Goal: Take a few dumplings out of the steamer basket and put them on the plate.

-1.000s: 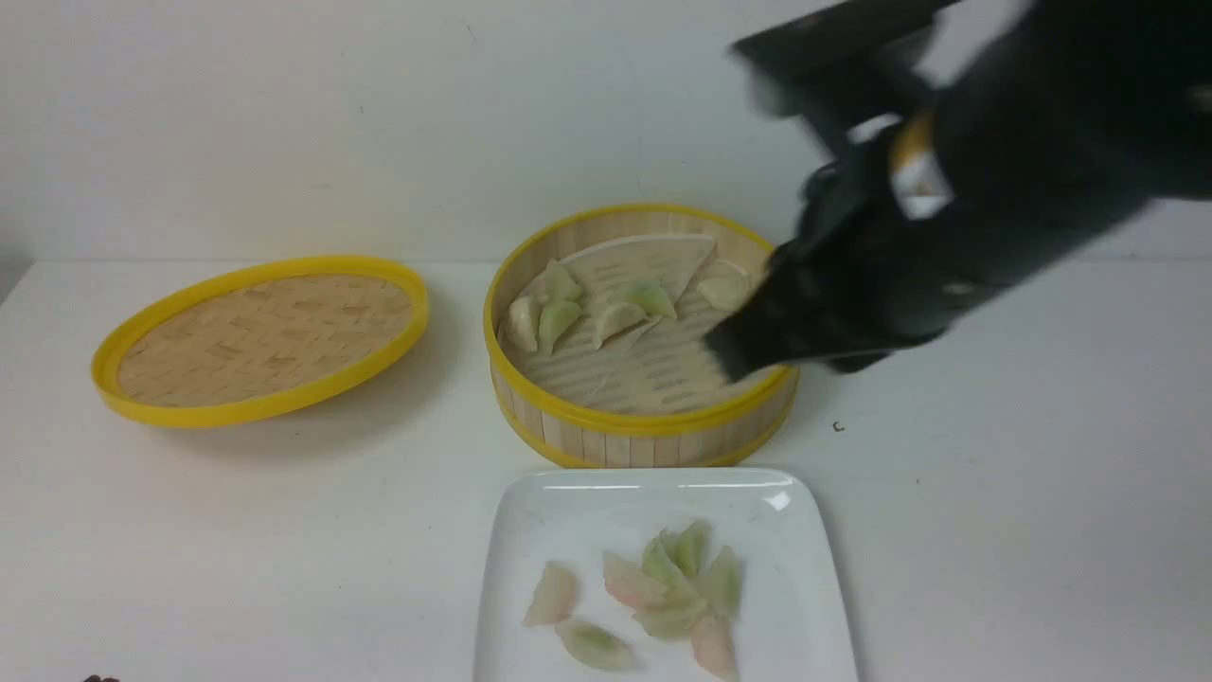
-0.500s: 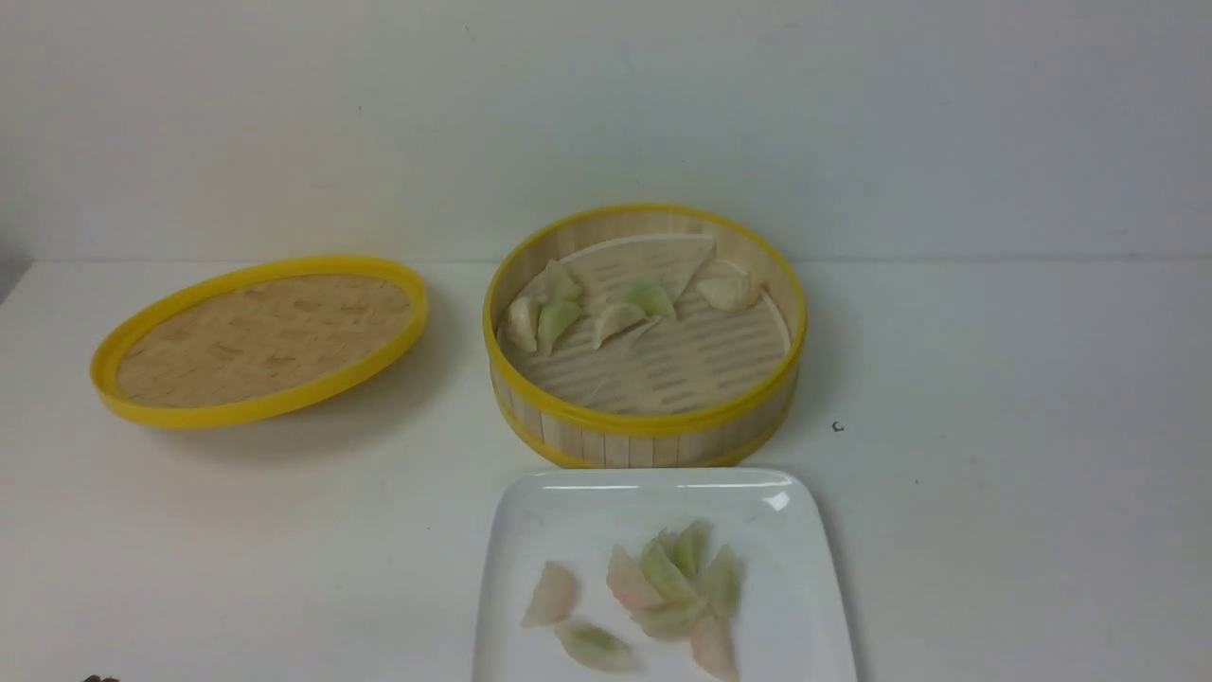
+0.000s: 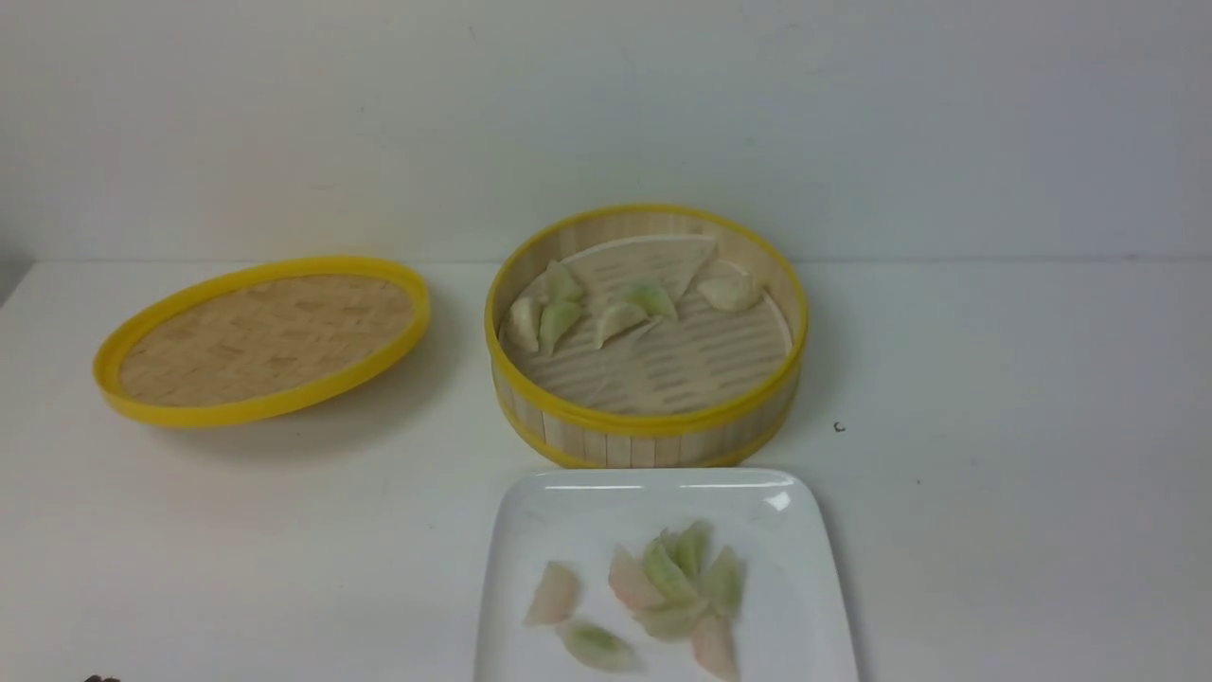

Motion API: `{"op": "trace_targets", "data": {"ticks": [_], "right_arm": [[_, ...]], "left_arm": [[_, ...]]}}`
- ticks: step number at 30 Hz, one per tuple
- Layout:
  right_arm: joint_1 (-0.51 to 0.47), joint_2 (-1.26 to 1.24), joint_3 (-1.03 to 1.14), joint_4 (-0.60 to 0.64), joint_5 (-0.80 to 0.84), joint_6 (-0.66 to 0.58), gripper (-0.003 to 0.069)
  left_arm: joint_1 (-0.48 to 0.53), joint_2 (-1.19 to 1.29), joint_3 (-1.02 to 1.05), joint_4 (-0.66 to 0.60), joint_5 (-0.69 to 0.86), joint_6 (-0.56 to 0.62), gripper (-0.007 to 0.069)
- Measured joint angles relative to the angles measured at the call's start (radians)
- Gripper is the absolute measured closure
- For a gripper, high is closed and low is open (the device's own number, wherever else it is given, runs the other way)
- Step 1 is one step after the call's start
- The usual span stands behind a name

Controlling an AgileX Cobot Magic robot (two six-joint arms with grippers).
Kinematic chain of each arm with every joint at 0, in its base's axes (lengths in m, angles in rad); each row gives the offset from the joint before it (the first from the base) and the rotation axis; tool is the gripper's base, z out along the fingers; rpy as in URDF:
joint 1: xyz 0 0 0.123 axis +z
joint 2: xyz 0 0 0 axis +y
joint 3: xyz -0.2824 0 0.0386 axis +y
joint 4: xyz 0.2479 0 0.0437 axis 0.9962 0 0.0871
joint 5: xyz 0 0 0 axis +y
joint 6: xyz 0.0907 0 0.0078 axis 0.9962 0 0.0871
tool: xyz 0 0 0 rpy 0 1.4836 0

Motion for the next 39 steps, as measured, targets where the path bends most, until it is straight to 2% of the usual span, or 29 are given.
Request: {"op": "trace_targets", "data": {"ticks": [7, 10, 11, 12, 13, 15, 17, 20, 23, 27, 29, 34, 35, 36, 39], "right_arm": [[0.0, 0.0, 0.0, 0.001, -0.039, 0.0, 0.0673], [0.0, 0.0, 0.011, 0.07, -0.06, -0.062, 0.0673], [0.0, 0.0, 0.015, 0.109, -0.064, -0.106, 0.0673], [0.0, 0.0, 0.024, 0.192, -0.067, -0.206, 0.0673], [0.0, 0.0, 0.026, 0.231, -0.067, -0.238, 0.0673], [0.0, 0.0, 0.039, 0.404, -0.072, -0.461, 0.0673], [0.0, 0.0, 0.039, 0.496, -0.075, -0.57, 0.0673], [0.0, 0.0, 0.039, 0.551, -0.075, -0.659, 0.0673], [-0.019, 0.0, 0.053, 0.555, -0.075, -0.697, 0.0673], [-0.168, 0.0, 0.103, 0.535, -0.075, -0.706, 0.0673], [-0.318, 0.0, 0.169, 0.52, -0.075, -0.708, 0.0673], [-0.591, 0.0, 0.361, 0.488, -0.07, -0.708, 0.0673], [-0.591, 0.0, 0.361, 0.488, -0.07, -0.708, 0.0673], [-0.64, 0.0, 0.401, 0.486, -0.052, -0.708, 0.0673], [-0.704, 0.001, 0.408, 0.483, -0.078, -0.707, 0.0673]], "left_arm": [[0.0, 0.0, 0.0, 0.0, 0.0, 0.0, 0.0634], [0.0, 0.0, 0.0, 0.0, 0.0, 0.0, 0.0634], [0.0, 0.0, 0.0, 0.0, 0.0, 0.0, 0.0634], [0.0, 0.0, 0.0, 0.0, 0.0, 0.0, 0.0634], [0.0, 0.0, 0.0, 0.0, 0.0, 0.0, 0.0634], [0.0, 0.0, 0.0, 0.0, 0.0, 0.0, 0.0634], [0.0, 0.0, 0.0, 0.0, 0.0, 0.0, 0.0634], [0.0, 0.0, 0.0, 0.0, 0.0, 0.0, 0.0634], [0.0, 0.0, 0.0, 0.0, 0.0, 0.0, 0.0634], [0.0, 0.0, 0.0, 0.0, 0.0, 0.0, 0.0634], [0.0, 0.0, 0.0, 0.0, 0.0, 0.0, 0.0634], [0.0, 0.0, 0.0, 0.0, 0.0, 0.0, 0.0634], [0.0, 0.0, 0.0, 0.0, 0.0, 0.0, 0.0634], [0.0, 0.0, 0.0, 0.0, 0.0, 0.0, 0.0634], [0.0, 0.0, 0.0, 0.0, 0.0, 0.0, 0.0634]]}}
